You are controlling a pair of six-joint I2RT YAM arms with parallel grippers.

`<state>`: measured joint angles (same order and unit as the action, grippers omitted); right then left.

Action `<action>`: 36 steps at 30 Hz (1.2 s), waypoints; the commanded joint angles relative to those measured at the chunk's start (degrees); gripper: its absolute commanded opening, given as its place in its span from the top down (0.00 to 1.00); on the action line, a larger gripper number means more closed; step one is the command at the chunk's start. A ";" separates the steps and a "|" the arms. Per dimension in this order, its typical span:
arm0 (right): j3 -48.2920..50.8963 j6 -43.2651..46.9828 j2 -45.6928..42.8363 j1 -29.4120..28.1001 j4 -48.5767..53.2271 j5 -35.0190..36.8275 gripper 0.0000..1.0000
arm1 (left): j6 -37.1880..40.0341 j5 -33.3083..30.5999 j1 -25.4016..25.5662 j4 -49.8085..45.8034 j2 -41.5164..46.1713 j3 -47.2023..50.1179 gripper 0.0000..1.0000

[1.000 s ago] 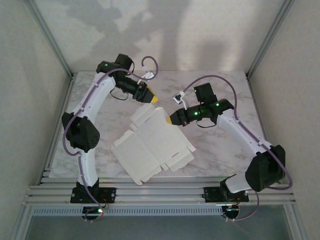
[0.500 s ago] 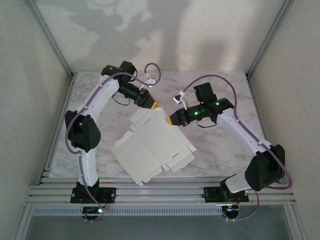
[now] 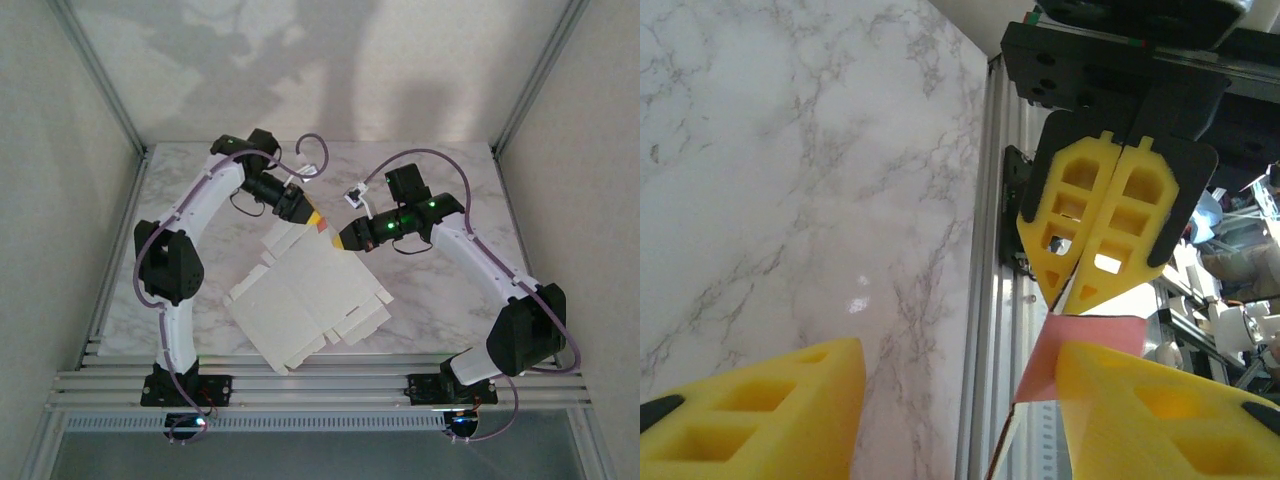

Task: Fold the paper box

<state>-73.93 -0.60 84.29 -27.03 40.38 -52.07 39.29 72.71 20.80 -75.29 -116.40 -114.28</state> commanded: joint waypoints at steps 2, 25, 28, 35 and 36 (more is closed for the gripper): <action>-1.72 0.60 0.63 0.06 -0.40 0.35 0.98 | 1.48 2.20 1.69 -1.73 0.86 0.05 0.50; -1.62 1.28 0.79 0.98 -0.66 -1.43 0.99 | 1.49 3.15 4.66 -1.71 0.92 0.90 0.85; -1.70 2.30 1.05 1.37 -0.19 -2.50 0.99 | 1.58 3.60 4.69 -1.68 1.34 1.21 0.89; -1.82 3.77 2.43 2.38 -1.08 -4.83 0.98 | 1.58 4.38 5.09 -1.71 2.42 1.32 0.97; -1.97 3.75 2.61 2.39 -1.18 -5.11 0.98 | 1.66 4.39 5.13 -1.70 2.54 1.44 1.00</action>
<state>-73.93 2.24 86.04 -24.88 43.57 -54.35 40.36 73.56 23.59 -75.24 -116.29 -113.78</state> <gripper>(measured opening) 0.040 0.087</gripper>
